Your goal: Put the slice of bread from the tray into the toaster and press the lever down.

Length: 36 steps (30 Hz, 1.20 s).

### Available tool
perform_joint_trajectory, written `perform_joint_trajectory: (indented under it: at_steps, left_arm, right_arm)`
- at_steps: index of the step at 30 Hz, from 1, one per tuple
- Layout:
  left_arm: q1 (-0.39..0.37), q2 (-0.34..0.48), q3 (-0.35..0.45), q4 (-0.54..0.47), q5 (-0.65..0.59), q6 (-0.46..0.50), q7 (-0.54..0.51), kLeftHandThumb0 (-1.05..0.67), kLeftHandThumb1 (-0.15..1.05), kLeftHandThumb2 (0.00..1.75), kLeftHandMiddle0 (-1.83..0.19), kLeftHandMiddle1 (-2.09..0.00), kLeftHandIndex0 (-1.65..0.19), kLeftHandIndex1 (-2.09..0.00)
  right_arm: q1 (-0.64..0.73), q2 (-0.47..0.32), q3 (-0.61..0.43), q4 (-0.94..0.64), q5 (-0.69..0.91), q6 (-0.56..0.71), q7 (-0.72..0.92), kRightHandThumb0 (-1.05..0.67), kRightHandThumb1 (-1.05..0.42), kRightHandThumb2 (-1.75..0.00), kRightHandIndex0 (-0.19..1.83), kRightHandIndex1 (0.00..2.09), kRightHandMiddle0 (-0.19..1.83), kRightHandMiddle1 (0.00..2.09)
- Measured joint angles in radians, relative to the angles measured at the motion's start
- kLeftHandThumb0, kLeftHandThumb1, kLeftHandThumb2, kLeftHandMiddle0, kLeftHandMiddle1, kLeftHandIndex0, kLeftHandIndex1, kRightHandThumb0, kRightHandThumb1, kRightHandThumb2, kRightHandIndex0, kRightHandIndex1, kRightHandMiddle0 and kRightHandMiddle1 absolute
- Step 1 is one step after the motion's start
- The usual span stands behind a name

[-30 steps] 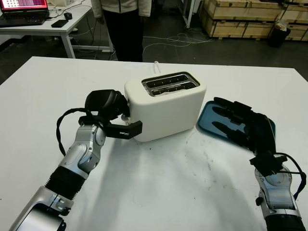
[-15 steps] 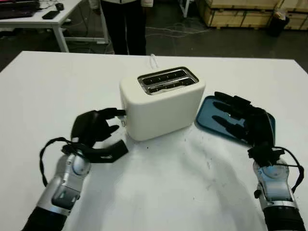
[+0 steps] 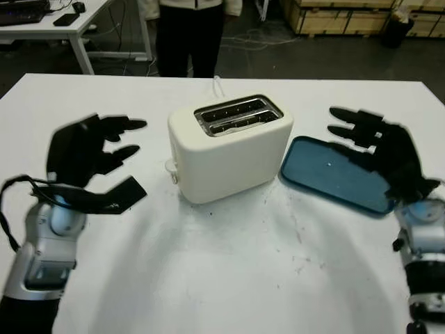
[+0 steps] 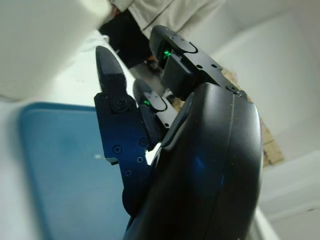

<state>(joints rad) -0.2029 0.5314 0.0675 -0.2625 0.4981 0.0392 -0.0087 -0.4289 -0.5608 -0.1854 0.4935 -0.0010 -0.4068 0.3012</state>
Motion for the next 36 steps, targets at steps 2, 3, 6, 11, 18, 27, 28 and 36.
perform_joint_trajectory:
  at_steps: [2, 3, 6, 11, 18, 27, 28, 36]
  left_arm:
    - [-0.032, 0.033, 0.010, 0.001, 0.000, 0.012, -0.040, -0.30, 0.64, 0.00, -0.82, -0.92, -1.09, -0.11]
    - [-0.046, 0.051, 0.011, 0.003, 0.002, 0.023, -0.064, -0.34, 0.64, 0.00, -0.87, -0.85, -1.12, -0.11]
    - [-0.087, 0.104, 0.011, 0.022, 0.009, 0.042, -0.127, -0.39, 0.63, 0.00, -0.95, -0.75, -1.16, -0.09]
    - [-0.140, 0.175, 0.009, 0.051, 0.026, 0.051, -0.213, -0.40, 0.62, 0.00, -0.97, -0.73, -1.17, -0.08]
    - [-0.200, 0.193, -0.007, 0.069, 0.040, 0.081, -0.281, -0.44, 0.63, 0.01, -0.97, -0.70, -1.15, -0.05]
    - [-0.203, 0.148, -0.043, 0.109, 0.087, 0.115, -0.237, -0.43, 0.68, 0.01, -0.91, -0.73, -1.11, -0.02]
    - [-0.201, 0.139, -0.048, 0.108, 0.090, 0.118, -0.227, -0.44, 0.69, 0.01, -0.90, -0.73, -1.10, -0.02]
    - [-0.184, 0.099, -0.067, 0.108, 0.116, 0.141, -0.207, -0.43, 0.70, 0.01, -0.87, -0.73, -1.10, -0.01]
  right_arm:
    - [-0.042, -0.036, 0.011, 0.028, -0.022, 0.000, 0.019, -0.45, -0.84, 0.00, 0.89, 0.03, 0.77, 0.03]
    - [-0.061, -0.053, 0.021, 0.037, -0.031, 0.000, 0.031, -0.47, -0.84, 0.00, 0.90, 0.03, 0.78, 0.02]
    - [-0.118, -0.090, 0.046, 0.050, -0.056, 0.010, 0.073, -0.47, -0.82, 0.00, 0.91, 0.02, 0.78, 0.02]
    - [-0.184, -0.142, 0.087, 0.048, -0.099, 0.066, 0.135, -0.47, -0.80, 0.00, 0.90, 0.01, 0.78, 0.01]
    - [-0.239, -0.164, 0.127, 0.007, -0.115, 0.145, 0.200, -0.44, -0.80, -0.01, 0.83, 0.00, 0.72, 0.00]
    - [-0.250, -0.164, 0.149, 0.019, -0.126, 0.110, 0.225, -0.37, -0.81, 0.00, 0.81, 0.00, 0.71, 0.00]
    - [-0.251, -0.163, 0.149, 0.021, -0.123, 0.107, 0.225, -0.37, -0.81, 0.00, 0.81, 0.00, 0.71, 0.00]
    - [-0.238, -0.149, 0.173, -0.056, -0.169, 0.150, 0.186, -0.35, -0.83, -0.01, 0.82, 0.01, 0.70, 0.01]
